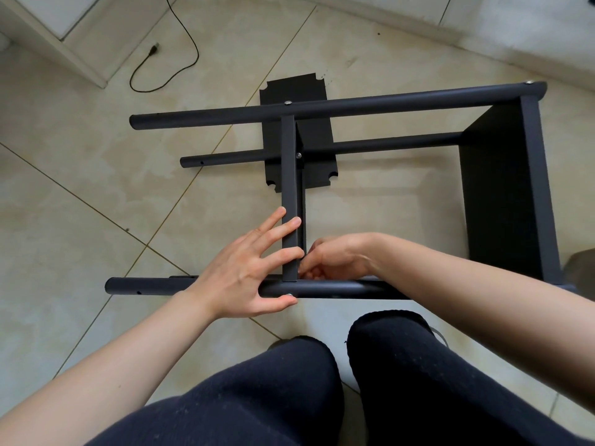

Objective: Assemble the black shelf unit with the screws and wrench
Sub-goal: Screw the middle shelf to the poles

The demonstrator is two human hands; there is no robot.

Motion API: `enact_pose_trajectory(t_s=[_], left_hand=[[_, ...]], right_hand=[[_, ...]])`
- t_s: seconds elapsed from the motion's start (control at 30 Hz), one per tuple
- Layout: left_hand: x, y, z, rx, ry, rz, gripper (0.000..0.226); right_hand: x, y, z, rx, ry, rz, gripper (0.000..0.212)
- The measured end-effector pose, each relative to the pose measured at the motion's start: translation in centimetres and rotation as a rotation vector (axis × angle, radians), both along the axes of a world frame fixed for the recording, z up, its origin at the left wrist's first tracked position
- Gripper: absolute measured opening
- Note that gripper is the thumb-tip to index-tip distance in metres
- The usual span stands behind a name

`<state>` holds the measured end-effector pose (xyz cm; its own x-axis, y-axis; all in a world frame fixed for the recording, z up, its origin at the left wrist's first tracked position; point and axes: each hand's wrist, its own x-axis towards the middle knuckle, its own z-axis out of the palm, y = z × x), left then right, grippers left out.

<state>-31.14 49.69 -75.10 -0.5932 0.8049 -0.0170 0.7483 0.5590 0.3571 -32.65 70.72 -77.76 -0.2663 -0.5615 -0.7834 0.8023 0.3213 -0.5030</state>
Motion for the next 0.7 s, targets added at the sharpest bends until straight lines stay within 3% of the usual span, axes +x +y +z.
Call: enact_pose_trajectory(t_s=[0.27, 0.43, 0.5, 0.63, 0.7], left_hand=[[1.1, -0.3, 0.7, -0.086, -0.026, 0.079, 0.083], [3.0, -1.2, 1.8, -0.132, -0.121, 0.262, 0.086], [3.9, -1.8, 2.5, -0.094, -0.118, 0.350, 0.077], [5.9, -3.3, 3.4, 0.022, -0.016, 0.546, 0.037], [6.4, -4.7, 3.5, -0.044, -0.035, 0.582, 0.037]], right_hand=[[0.8, 0.4, 2.6, 0.171, 0.292, 0.099, 0.011], [0.5, 1.1, 5.5, 0.228, 0.359, 0.239, 0.024], [1.0, 0.8, 6.2, 0.306, 0.489, 0.318, 0.023], [2.2, -0.4, 6.9, 0.451, 0.713, 0.502, 0.029], [2.6, -0.9, 7.2, 0.488, 0.747, 0.549, 0.032]])
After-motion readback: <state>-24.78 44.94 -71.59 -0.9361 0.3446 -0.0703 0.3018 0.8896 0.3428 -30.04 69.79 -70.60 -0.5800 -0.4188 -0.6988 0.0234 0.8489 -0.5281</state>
